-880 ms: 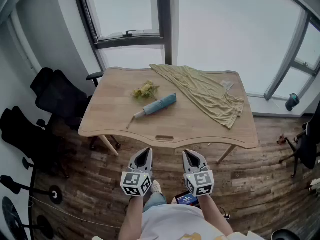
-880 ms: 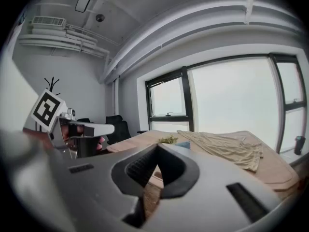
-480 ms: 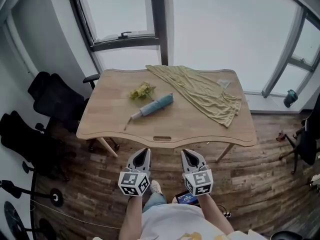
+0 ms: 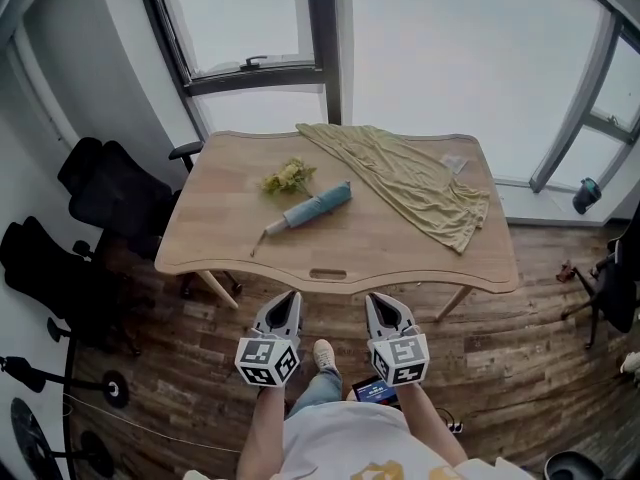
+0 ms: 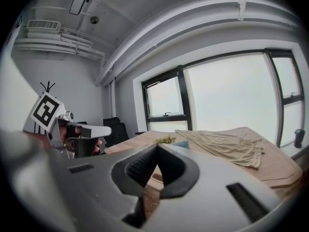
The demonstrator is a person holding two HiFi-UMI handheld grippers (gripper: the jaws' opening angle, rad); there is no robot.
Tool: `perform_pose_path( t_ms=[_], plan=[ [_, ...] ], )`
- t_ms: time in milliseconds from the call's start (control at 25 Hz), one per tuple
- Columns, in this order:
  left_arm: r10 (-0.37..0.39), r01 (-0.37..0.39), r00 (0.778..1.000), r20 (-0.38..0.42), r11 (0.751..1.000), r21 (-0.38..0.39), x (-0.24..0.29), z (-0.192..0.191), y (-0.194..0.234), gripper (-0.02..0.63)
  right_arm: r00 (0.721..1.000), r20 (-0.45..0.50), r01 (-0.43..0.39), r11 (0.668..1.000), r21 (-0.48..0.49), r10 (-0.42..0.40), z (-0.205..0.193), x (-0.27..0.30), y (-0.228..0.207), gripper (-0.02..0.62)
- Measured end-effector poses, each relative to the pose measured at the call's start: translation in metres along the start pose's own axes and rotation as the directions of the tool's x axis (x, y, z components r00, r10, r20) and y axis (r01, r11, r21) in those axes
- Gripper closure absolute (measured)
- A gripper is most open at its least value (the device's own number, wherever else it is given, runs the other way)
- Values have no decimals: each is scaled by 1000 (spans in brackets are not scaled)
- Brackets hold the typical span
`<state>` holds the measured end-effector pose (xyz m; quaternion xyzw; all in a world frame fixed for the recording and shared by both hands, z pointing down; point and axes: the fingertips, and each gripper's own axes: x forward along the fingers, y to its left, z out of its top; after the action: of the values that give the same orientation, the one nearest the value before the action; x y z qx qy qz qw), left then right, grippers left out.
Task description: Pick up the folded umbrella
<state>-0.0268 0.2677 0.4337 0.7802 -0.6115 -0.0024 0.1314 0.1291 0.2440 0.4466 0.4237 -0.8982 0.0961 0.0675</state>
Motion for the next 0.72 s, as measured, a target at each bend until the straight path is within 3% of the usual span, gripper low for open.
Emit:
perform_pose_path(
  t_ms=[280, 720],
  plan=[
    [-34, 34, 999, -31, 999, -2, 53, -6, 24, 586, 999, -42, 11, 1000, -4, -11, -8, 51, -20, 584],
    [-97, 93, 989, -108, 995, -48, 194, -2, 108, 586, 988, -142, 63, 998, -1, -63, -5, 189, -76, 584]
  ],
)
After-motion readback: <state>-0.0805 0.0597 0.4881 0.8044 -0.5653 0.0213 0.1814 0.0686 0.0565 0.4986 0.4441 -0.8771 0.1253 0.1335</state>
